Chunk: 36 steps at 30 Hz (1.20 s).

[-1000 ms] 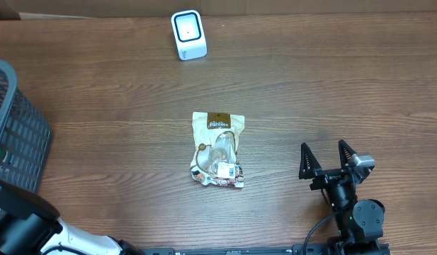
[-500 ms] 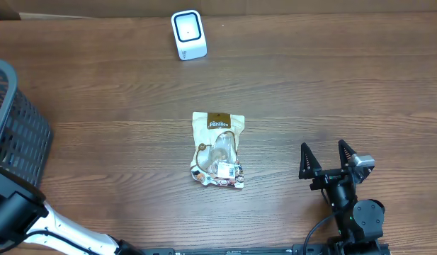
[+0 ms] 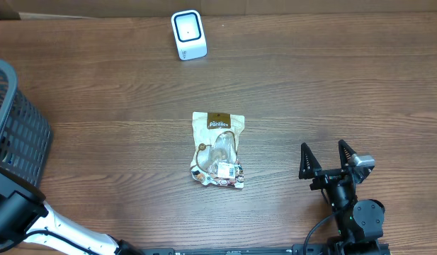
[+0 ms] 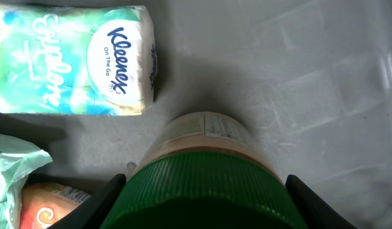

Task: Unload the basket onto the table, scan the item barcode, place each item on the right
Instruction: 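Move the left gripper into the basket and grasp the green-lidded jar, then place the green-lidded jar left of the PanTree bag and release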

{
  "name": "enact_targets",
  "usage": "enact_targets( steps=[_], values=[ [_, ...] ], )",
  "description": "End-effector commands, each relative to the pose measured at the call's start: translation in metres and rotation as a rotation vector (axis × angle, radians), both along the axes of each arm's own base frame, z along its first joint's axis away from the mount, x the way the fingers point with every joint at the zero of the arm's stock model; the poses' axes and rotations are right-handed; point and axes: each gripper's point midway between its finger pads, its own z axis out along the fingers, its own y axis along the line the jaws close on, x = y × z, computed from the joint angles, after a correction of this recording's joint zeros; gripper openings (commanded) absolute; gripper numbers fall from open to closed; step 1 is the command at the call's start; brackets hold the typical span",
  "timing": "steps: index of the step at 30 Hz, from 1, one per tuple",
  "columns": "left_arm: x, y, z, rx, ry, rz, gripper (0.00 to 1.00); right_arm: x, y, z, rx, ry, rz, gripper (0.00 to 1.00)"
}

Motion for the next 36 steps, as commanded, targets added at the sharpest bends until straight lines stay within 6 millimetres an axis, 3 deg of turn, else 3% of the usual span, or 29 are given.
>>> enact_targets(
  steps=[1,5,9,14,18,23,28,32,36],
  values=[
    [0.0,-0.008,0.0,-0.03,0.005,-0.004,0.46,0.0,-0.001,-0.001,0.003,-0.006,-0.005,1.0],
    [0.006,-0.008,0.022,-0.029,-0.025,0.005,0.46,0.0,-0.001,-0.001,0.003,-0.006,-0.005,1.0],
    [0.018,-0.004,0.067,-0.008,-0.107,0.022,0.45,0.0,-0.001,-0.001,0.003,-0.006,-0.005,1.0],
    [0.028,-0.006,0.151,0.054,-0.245,0.064,0.45,0.0,-0.001,-0.001,0.003,-0.006,-0.005,1.0],
    [0.026,-0.024,0.219,0.101,-0.36,0.055,0.43,0.0,-0.001,-0.001,0.003,-0.006,-0.005,1.0],
    [0.018,-0.072,0.295,0.162,-0.493,-0.019,0.42,0.0,-0.001,-0.001,0.003,-0.006,-0.005,1.0],
    [0.012,-0.139,0.346,0.194,-0.594,-0.141,0.42,0.0,-0.001,-0.001,0.003,-0.006,-0.005,1.0],
    [0.017,-0.203,0.36,0.16,-0.619,-0.287,0.42,0.0,-0.001,-0.001,0.003,-0.006,-0.005,1.0],
    [0.028,-0.266,0.349,0.055,-0.582,-0.464,0.4,0.0,-0.001,-0.001,0.003,-0.006,-0.005,1.0]
  ],
)
